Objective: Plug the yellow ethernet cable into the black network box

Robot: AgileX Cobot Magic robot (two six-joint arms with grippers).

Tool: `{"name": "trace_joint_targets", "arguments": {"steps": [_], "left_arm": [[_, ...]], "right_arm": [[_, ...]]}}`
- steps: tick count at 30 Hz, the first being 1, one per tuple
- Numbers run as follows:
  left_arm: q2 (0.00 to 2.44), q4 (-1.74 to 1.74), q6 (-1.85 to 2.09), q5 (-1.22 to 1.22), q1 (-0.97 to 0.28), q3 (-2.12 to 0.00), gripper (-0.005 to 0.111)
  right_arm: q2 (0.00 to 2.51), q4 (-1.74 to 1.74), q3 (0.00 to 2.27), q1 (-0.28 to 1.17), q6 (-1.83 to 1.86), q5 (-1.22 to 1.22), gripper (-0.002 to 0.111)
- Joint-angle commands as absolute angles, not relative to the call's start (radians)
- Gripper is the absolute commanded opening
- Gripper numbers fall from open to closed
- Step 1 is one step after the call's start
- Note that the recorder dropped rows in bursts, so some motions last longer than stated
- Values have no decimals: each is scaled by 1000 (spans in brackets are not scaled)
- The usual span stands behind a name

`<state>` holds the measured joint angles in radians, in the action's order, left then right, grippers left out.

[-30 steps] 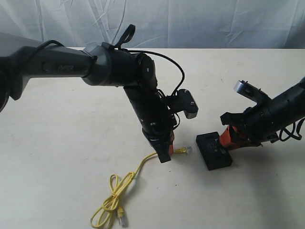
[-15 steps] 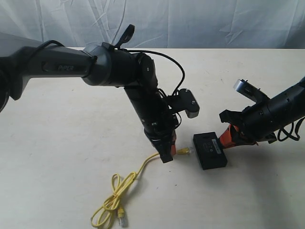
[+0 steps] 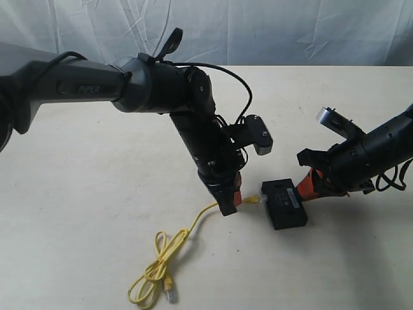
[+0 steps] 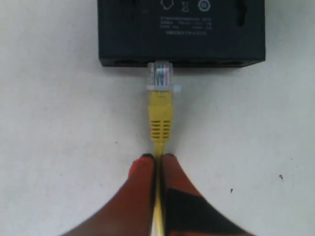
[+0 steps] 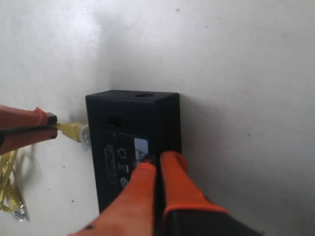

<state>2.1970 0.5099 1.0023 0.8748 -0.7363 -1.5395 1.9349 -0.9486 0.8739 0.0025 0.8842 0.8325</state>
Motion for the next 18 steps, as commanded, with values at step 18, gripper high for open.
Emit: {"name": "trace_joint_targets", "arguments": {"steps": [18], "left_arm": [[2193,485,1005,878,-740,-1542,0]], "right_arm": [[1949,-916,872,1,890,802,0]]}}
